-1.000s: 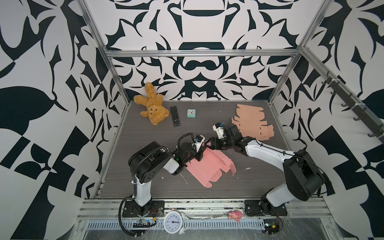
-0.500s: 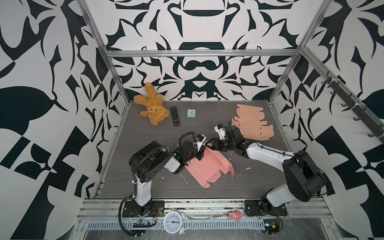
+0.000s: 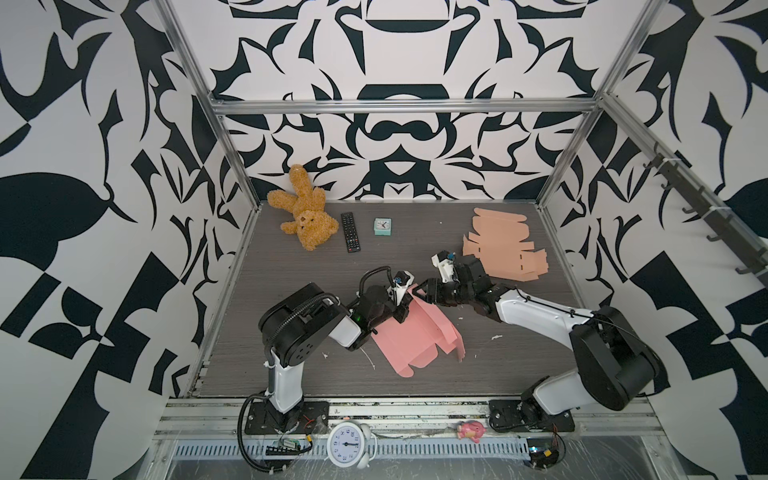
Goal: Fold the paper box
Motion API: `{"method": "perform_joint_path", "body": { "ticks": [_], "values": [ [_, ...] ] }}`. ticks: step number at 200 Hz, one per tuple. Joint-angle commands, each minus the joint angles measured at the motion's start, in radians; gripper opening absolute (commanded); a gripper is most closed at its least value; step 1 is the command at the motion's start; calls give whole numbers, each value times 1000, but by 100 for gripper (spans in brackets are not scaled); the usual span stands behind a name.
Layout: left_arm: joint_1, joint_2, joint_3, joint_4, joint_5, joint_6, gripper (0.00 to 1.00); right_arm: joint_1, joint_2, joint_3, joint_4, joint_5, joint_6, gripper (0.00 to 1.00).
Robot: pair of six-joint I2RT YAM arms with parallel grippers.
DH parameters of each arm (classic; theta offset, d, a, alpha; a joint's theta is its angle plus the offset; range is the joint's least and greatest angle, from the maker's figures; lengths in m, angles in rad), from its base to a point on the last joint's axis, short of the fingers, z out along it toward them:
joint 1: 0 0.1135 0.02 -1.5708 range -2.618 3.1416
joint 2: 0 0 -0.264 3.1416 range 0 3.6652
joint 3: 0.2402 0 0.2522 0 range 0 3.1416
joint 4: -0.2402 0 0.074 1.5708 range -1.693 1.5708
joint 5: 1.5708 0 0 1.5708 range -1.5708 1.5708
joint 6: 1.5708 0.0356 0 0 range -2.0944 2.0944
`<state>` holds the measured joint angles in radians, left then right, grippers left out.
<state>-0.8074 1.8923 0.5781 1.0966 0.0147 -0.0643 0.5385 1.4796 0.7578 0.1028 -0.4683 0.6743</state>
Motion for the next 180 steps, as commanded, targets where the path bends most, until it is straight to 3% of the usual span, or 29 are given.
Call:
{"method": "perform_joint_path", "body": {
  "ticks": [1,42,122,180],
  "values": [
    [-9,29,-23,36,-10,-3,33,9,-24,-6,-28,1,-11,51],
    [-9,60,-16,56,-20,-1,33,9,-19,-6,-32,8,-11,50],
    [-9,83,-3,72,-31,-8,17,9,-4,-11,-25,10,7,49],
    [-9,84,-5,82,-39,-14,15,20,-53,-40,-29,21,44,49]
  ]
}}
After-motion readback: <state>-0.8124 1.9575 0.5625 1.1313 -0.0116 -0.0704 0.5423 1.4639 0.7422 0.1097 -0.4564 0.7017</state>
